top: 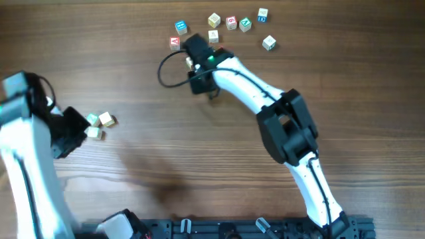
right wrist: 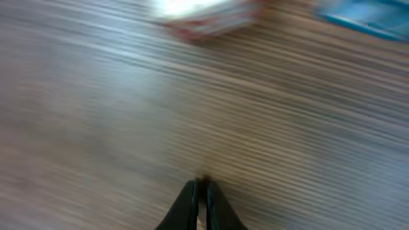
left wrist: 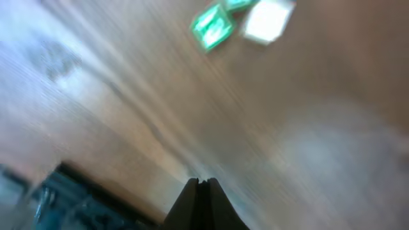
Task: Form a circle
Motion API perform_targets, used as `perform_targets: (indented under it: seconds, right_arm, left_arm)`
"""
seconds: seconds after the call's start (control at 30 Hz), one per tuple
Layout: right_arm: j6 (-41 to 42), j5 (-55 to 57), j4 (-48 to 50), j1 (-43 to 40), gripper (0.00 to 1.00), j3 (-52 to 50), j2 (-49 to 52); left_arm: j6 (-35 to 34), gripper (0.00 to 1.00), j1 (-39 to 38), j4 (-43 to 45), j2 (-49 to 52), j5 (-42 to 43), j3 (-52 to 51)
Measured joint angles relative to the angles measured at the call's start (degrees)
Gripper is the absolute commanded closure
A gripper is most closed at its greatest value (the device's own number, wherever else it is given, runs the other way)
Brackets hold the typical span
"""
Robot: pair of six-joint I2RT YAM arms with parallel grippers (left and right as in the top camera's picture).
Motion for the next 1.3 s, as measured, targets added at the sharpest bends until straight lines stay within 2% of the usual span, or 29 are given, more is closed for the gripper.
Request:
perform_targets:
  seconds: [0.07, 0.1, 0.2, 0.3, 0.37, 0.4, 0.43, 0.6, 0.63, 0.67, 0.7, 0.73, 0.77, 0.8, 0.83, 0.9, 0.97, 1.07, 1.3]
  right_arm:
    - [0.0, 0.7, -1.4, -1.4, 0.89, 0.0, -0.2]
    - [0.0, 0.9, -1.4, -1.6, 0.89, 0.0, -0.2]
    - [-0.1, 1.6, -1.2, -1.3, 0.87, 0.0, -0.2]
    - [-0.3, 2.0, -1.1, -1.0, 0.79, 0.0, -0.2]
    - [-0.4, 2.0, -1.0, -1.0, 0.67, 0.0, -0.2]
    - [-0.7, 2.0, -1.0, -0.9, 0.57, 0.0, -0.2]
    - [-0.9, 2.0, -0.9, -0.9, 0.0, 0.0, -0.2]
    - [-1.3, 2.6, -0.2, -0.7, 0.0, 0.2, -0.3]
    - [-1.3, 2.6, -0.1, -0.6, 0.37, 0.2, -0.3]
    - [-1.4, 2.1, 0.0, -0.7, 0.8, 0.2, -0.3]
    - [-1.4, 1.1, 0.2, -0.7, 0.96, 0.2, -0.3]
    - [-1.4, -1.7, 0.9, -0.9, 0.95, 0.2, -0.3]
    - [-1.1, -9.4, 2.9, -1.3, 0.96, 0.1, -0.2]
    - [-0.2, -15.6, 5.5, -1.5, 0.95, -0.3, 0.0]
    - [1.8, -22.6, 9.7, -1.5, 0.95, -0.9, 0.1]
    - [7.8, -31.6, 18.7, -1.0, 0.96, -1.1, 0.3]
    - [17.4, -37.2, 26.4, -0.2, 0.96, -1.1, 0.3]
    - [30.7, -37.8, 28.7, 2.6, 0.96, -1.1, 0.3]
    - [54.1, -29.0, 27.4, 13.6, 0.96, -1.1, 0.3]
  left_arm:
    - [0.5, 0.48, 0.0, 4.0, -12.1, 0.1, 0.3]
    - [0.4, 0.0, 0.0, 5.8, -16.4, 0.1, 0.5]
    - [0.6, 0.0, 0.0, 9.6, -21.7, 0.1, 0.8]
    - [0.4, 0.0, 0.0, 10.1, -22.1, 0.1, 0.8]
    - [0.4, 0.0, 0.0, 10.4, -20.4, 0.0, 0.6]
    - [0.4, 0.0, 0.0, 10.5, -19.3, -0.2, 0.5]
    - [0.4, 0.0, 0.0, 10.5, -17.7, -0.3, 0.4]
    - [0.4, 0.0, 0.0, 11.2, -6.6, -0.4, 0.0]
    - [0.4, 0.02, 0.0, 11.6, -5.4, -0.4, -0.1]
    - [0.4, 0.11, 0.0, 12.4, -2.7, -0.4, -0.2]
    - [0.4, 0.17, 0.0, 13.1, -1.2, -0.3, -0.2]
    - [0.2, 0.3, 0.0, 13.7, -0.6, -0.3, -0.3]
    - [0.5, 0.38, 0.0, 15.0, -0.3, -0.1, -0.5]
    - [0.5, 0.39, 0.0, 17.0, -0.3, 0.3, -0.5]
    - [0.4, 0.37, 0.0, 18.7, -0.5, 0.5, -0.5]
    - [0.6, 0.2, 0.0, 21.7, -0.8, 0.8, -0.5]
    - [0.4, 0.2, 0.0, 24.0, -1.0, 1.0, -0.5]
    - [0.4, 0.2, 0.0, 25.5, -1.1, 1.0, -0.5]
    - [0.4, 0.19, 0.0, 26.6, -1.1, 1.0, -0.5]
